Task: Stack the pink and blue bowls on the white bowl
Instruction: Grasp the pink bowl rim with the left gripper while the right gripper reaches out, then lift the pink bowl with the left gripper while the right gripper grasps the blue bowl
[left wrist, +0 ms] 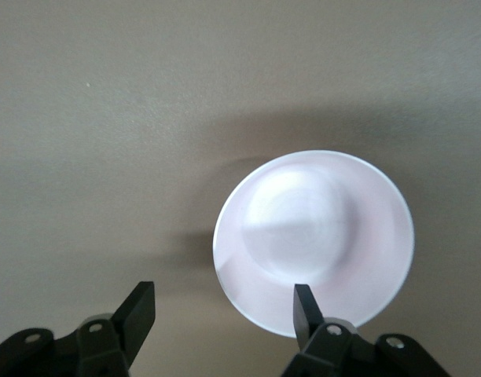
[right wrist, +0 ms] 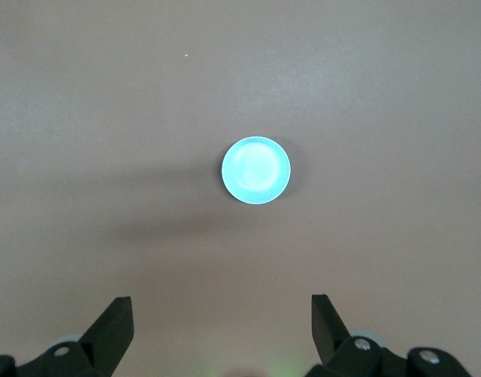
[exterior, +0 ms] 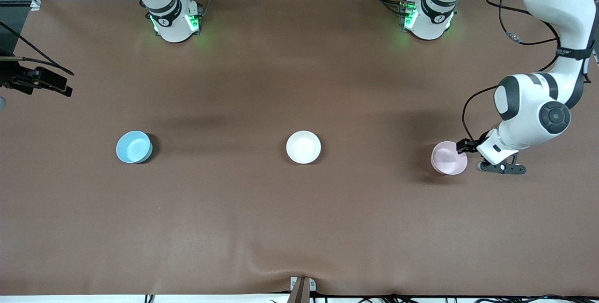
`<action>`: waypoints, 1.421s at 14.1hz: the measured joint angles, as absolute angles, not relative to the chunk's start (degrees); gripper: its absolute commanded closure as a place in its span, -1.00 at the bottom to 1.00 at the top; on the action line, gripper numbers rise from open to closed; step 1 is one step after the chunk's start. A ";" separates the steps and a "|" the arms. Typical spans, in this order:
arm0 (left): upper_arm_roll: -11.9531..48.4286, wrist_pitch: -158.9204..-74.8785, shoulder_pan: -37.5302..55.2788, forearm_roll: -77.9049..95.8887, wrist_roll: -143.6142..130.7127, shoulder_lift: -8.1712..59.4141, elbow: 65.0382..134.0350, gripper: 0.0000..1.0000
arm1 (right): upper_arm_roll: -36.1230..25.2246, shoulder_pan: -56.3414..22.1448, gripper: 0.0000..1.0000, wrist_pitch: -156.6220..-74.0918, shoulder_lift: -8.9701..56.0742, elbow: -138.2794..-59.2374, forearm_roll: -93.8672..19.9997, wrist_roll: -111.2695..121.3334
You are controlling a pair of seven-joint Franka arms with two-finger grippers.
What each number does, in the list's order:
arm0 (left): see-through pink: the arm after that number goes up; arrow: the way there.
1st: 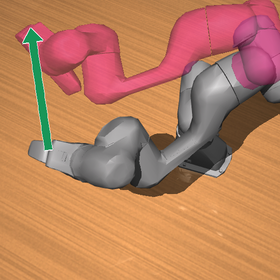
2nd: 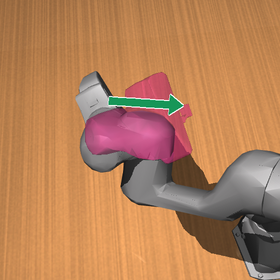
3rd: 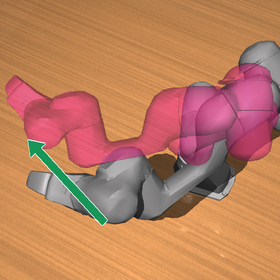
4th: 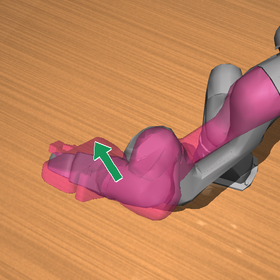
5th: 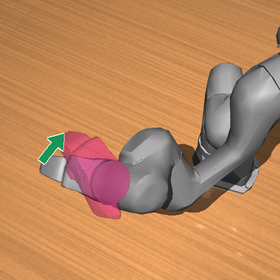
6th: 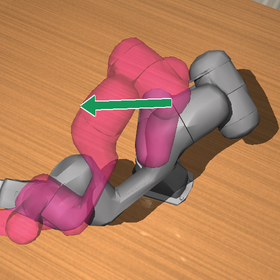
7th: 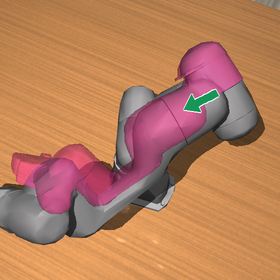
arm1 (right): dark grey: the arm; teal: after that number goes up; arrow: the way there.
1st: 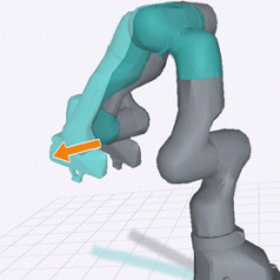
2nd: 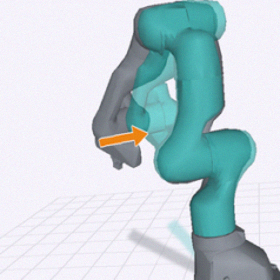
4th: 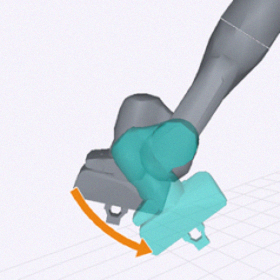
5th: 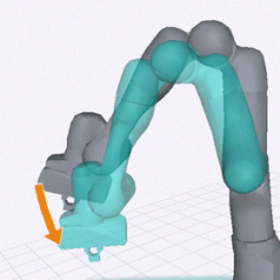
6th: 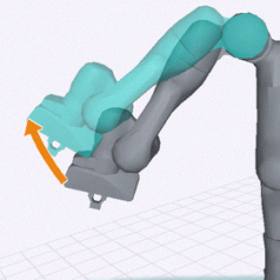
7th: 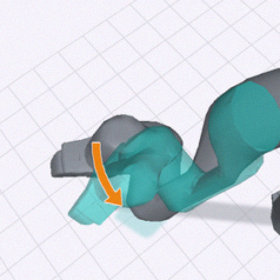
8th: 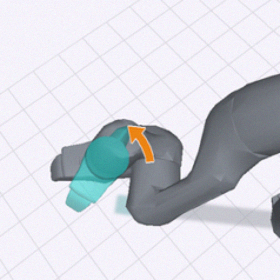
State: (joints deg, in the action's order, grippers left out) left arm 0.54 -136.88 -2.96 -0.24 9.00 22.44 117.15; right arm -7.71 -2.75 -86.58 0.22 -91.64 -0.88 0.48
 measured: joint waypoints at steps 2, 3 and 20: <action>0.65 -137.71 -2.96 -0.24 9.00 23.55 117.15 -0.17 | -7.62 -2.79 -1.00 -86.69 0.22 -91.73 -0.90 0.49; 0.75 -138.30 -2.95 -0.24 9.00 23.97 117.15 -0.03 | -7.58 -2.81 -1.00 -86.94 0.22 -91.82 -0.90 0.49; 4.83 -141.06 -3.03 5.50 8.61 25.11 114.96 1.00 | -7.85 -0.99 -1.00 -105.43 4.86 -106.16 -0.90 4.32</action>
State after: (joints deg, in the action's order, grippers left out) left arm 4.83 -141.06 -3.03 5.50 8.61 25.11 114.96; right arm -7.85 -0.99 -105.43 4.86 -106.16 -0.90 4.32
